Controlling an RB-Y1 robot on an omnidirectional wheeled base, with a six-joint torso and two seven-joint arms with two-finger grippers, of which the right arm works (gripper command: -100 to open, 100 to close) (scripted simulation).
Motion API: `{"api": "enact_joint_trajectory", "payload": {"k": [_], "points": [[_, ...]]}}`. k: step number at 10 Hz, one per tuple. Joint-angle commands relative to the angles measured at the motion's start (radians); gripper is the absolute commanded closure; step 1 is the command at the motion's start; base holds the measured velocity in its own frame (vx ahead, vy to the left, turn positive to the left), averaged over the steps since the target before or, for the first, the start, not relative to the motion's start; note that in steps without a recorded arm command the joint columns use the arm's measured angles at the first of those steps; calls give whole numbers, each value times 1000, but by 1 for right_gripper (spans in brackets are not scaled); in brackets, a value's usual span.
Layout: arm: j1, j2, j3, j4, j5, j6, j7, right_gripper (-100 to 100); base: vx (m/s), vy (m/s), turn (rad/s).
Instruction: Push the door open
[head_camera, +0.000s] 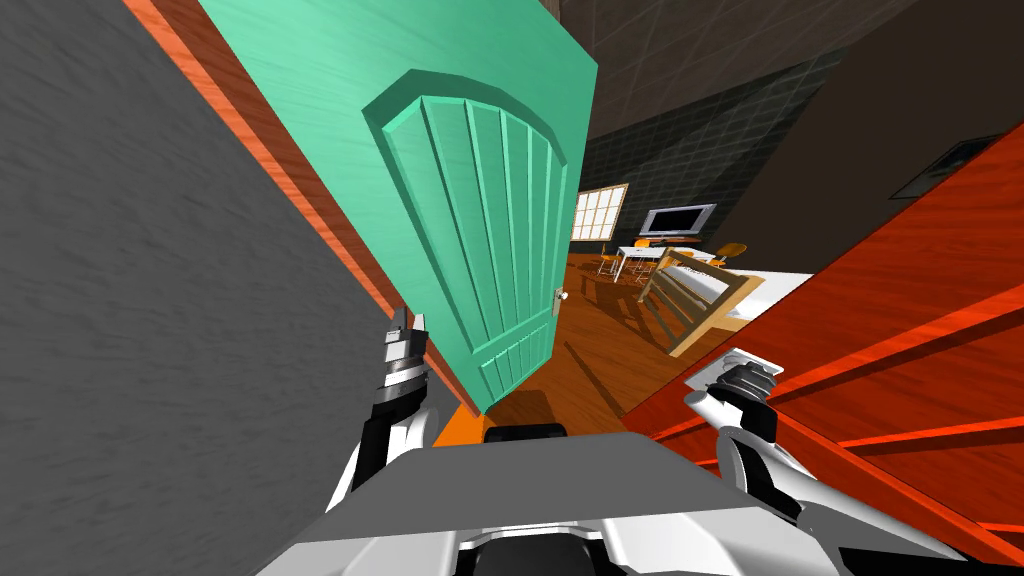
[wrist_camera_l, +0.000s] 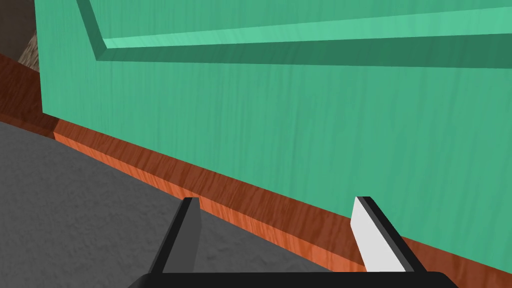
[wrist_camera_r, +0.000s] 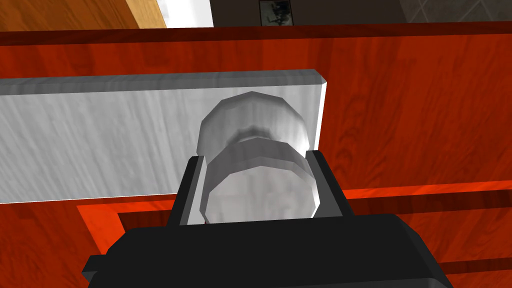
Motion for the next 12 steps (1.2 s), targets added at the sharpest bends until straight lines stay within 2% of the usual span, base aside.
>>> {"api": "enact_joint_trajectory", "payload": {"k": [1, 2, 5, 7, 9, 10, 11, 12], "points": [[1, -20, -21, 28, -9, -24, 8, 100, -3, -21, 79], [-1, -22, -39, 35, -18, -33, 24, 100, -11, -68, 129], [-1, -22, -39, 35, -18, -33, 24, 100, 8, -35, 14], [-6, -26, -78, 50, -36, -50, 58, 100, -1, -42, 97], [-6, -26, -78, 56, -36, -50, 58, 100, 2, -60, 33], [-8, -28, -98, 57, -46, -59, 75, 100, 26, -46, 70], [-8, -28, -98, 57, -46, -59, 75, 100, 8, -39, 42], [-13, -32, -139, 73, -65, -77, 111, 100, 9, -90, 149]]}}
